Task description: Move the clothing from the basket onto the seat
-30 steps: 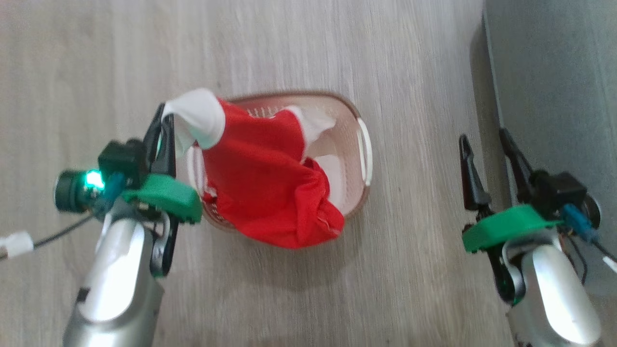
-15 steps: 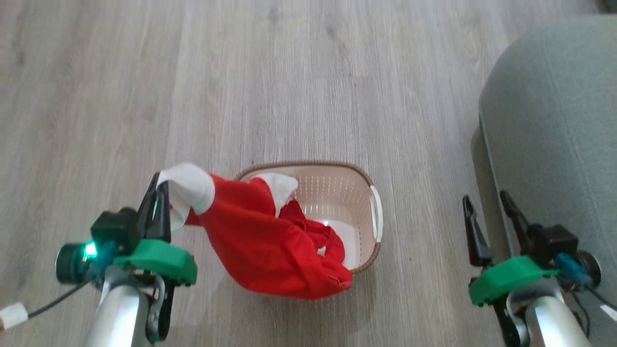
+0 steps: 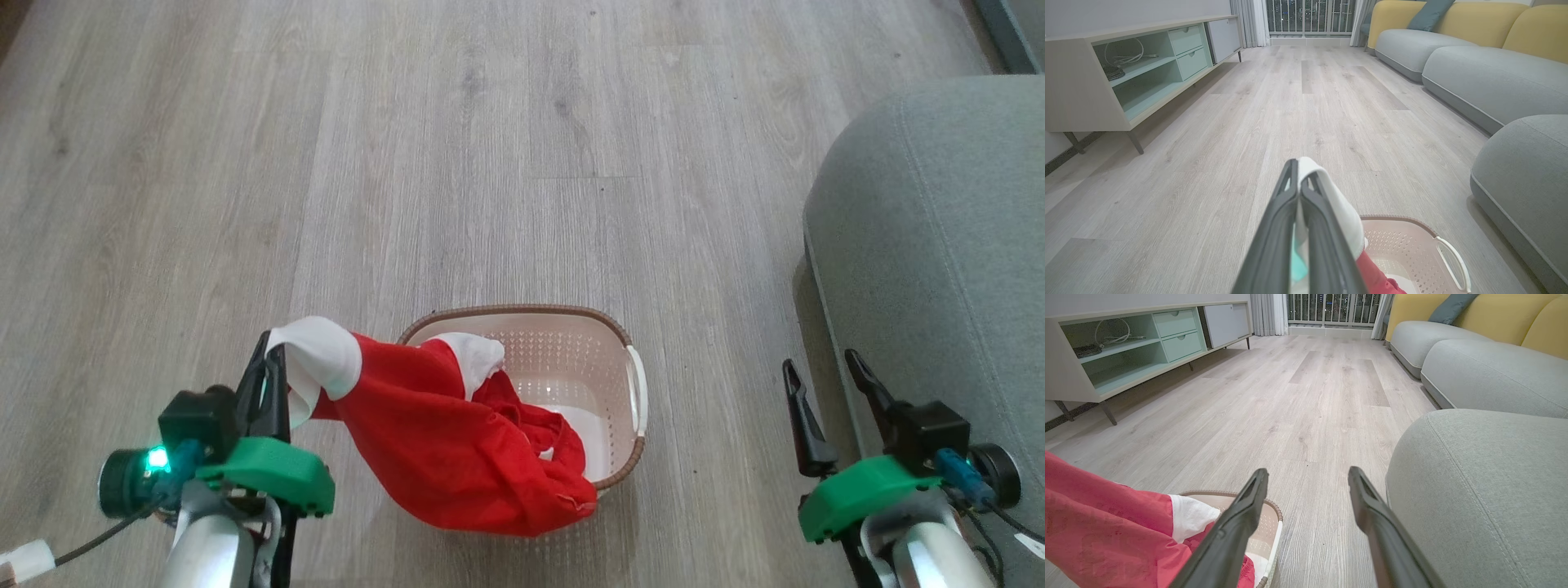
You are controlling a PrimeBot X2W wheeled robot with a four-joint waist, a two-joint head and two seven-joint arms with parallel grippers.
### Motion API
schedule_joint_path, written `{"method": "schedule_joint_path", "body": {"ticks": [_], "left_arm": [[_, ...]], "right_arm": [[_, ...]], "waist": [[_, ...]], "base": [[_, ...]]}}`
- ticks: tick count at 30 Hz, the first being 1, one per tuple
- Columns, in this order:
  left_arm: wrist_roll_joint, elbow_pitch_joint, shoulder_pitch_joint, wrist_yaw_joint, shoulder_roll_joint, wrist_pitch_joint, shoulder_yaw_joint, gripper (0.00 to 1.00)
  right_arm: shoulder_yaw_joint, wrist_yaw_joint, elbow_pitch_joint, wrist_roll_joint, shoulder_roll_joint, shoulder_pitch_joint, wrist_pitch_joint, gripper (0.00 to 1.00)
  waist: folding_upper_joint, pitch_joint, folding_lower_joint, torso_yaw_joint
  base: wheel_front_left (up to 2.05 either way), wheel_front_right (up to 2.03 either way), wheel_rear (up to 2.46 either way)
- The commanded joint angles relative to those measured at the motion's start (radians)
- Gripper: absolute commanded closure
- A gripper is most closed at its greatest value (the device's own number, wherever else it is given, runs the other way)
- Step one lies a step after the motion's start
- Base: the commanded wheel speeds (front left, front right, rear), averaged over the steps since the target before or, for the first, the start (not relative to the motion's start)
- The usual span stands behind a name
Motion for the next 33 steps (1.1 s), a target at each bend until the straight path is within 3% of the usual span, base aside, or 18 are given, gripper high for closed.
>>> {"method": "schedule_joint_path", "body": {"ticks": [1, 33], "left_arm": [[-0.004, -0.031, -0.031, 0.006, 0.019, -0.006, 0.027, 1.00], [-0.014, -0.031, -0.046, 0.020, 0.038, -0.007, 0.000, 1.00]], "right_arm": [[0.026, 0.000, -0.025, -0.007, -0.017, -0.014, -0.009, 0.00], [0.044, 0.000, -0.023, -0.004, -0.016, -0.024, -0.009, 0.00]], "waist": [[-0.0001, -0.001, 0.0001, 0.001], [-0.0001, 0.003, 0.0001, -0.003]], "base": [[0.00, 0.00, 0.00], [0.00, 0.00, 0.00]]}}
